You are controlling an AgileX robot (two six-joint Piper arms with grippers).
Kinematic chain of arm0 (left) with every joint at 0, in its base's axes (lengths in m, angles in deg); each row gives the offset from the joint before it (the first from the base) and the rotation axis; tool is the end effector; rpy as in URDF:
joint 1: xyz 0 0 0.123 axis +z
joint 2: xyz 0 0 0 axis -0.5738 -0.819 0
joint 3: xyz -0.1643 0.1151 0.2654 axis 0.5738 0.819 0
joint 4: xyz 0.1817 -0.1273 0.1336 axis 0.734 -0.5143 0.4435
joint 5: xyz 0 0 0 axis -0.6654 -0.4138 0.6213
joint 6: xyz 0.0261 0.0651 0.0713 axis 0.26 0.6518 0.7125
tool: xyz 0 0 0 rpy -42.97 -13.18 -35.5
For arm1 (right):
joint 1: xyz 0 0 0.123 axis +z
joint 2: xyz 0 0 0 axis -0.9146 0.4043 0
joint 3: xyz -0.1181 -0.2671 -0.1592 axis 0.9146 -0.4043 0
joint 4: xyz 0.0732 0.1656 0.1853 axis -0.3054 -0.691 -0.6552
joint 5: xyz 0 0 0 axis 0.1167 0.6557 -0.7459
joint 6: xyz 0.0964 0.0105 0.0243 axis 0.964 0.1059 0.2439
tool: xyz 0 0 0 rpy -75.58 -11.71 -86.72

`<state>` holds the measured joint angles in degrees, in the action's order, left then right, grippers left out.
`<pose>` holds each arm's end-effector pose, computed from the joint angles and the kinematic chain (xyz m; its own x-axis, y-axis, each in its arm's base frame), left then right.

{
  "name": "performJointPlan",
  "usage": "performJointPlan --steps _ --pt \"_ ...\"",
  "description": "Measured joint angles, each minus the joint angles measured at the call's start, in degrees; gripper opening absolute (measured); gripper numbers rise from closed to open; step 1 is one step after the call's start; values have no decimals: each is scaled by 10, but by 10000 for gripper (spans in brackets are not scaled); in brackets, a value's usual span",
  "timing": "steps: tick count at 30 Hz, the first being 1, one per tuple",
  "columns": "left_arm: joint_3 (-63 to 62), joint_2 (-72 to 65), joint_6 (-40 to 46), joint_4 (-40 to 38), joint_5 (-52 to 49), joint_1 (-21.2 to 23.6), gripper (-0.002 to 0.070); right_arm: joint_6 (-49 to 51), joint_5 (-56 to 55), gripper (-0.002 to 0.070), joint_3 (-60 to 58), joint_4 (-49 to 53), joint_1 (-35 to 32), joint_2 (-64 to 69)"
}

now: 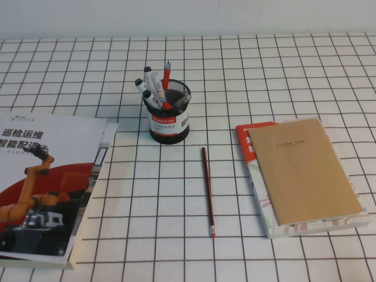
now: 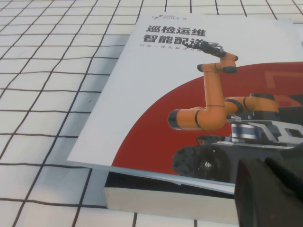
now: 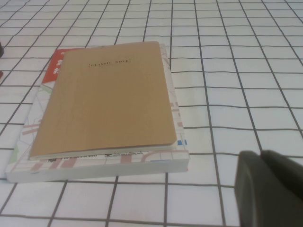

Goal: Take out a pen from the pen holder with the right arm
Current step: 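Take a marker out of the pen holder and lay it on the table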

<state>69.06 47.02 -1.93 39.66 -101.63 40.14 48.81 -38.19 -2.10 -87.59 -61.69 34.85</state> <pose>0.0205 -0.0009 0.1681 -0.2968 0.0236 -0.9546 -0.0488 0.9980 0.0399 0.0211 0.0057 0.1710 -0.2789 0.0361 -0.9596 -0.1002 0.9928 0.0665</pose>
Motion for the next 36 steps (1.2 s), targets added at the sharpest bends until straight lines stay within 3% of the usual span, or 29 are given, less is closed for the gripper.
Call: performJointPlan --steps 25,36 --pt "0 0 0 0 0 0 -3 0 -28 -16 0 -88 0 0" --pt "0 0 0 0 0 0 -3 0 -168 -16 0 -343 0 0"
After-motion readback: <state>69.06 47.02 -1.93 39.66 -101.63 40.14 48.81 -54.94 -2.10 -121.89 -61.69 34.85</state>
